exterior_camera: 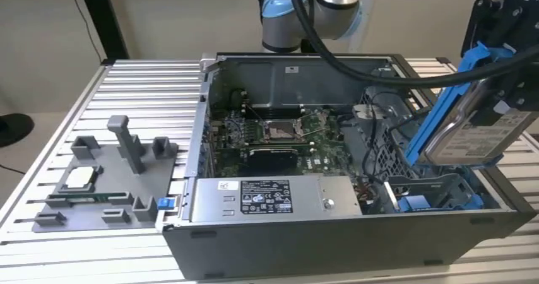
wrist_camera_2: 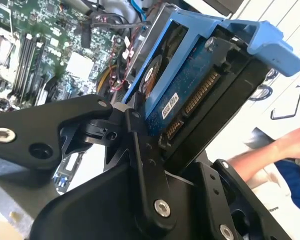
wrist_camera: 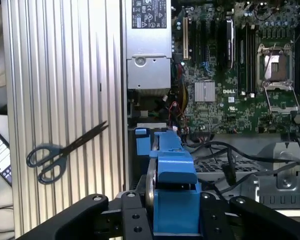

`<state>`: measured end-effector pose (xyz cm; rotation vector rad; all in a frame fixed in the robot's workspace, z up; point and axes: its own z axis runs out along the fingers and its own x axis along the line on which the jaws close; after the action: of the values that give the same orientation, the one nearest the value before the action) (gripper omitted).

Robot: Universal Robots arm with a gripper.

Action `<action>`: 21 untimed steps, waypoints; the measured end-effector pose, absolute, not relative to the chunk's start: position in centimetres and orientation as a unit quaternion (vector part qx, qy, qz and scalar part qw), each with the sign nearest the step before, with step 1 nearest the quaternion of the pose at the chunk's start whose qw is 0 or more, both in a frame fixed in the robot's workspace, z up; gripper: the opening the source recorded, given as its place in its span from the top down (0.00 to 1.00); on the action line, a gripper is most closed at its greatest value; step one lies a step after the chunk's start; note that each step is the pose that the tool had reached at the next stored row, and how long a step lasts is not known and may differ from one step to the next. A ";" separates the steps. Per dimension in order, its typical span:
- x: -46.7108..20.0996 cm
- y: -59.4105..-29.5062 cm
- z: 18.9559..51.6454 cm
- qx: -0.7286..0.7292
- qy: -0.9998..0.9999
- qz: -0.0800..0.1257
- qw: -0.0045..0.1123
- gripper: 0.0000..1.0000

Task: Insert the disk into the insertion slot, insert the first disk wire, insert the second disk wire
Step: 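Insert the disk into the insertion slot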

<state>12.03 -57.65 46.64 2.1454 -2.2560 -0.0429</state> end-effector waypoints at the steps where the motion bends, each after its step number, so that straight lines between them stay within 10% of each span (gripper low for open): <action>1: 12.0 -57.8 46.5 0.689 -0.724 -0.014 0.014 1.00; 21: 12.0 -57.9 42.8 0.689 -0.724 -0.013 0.014 1.00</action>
<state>12.03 -57.93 42.83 2.1465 -2.2556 -0.0418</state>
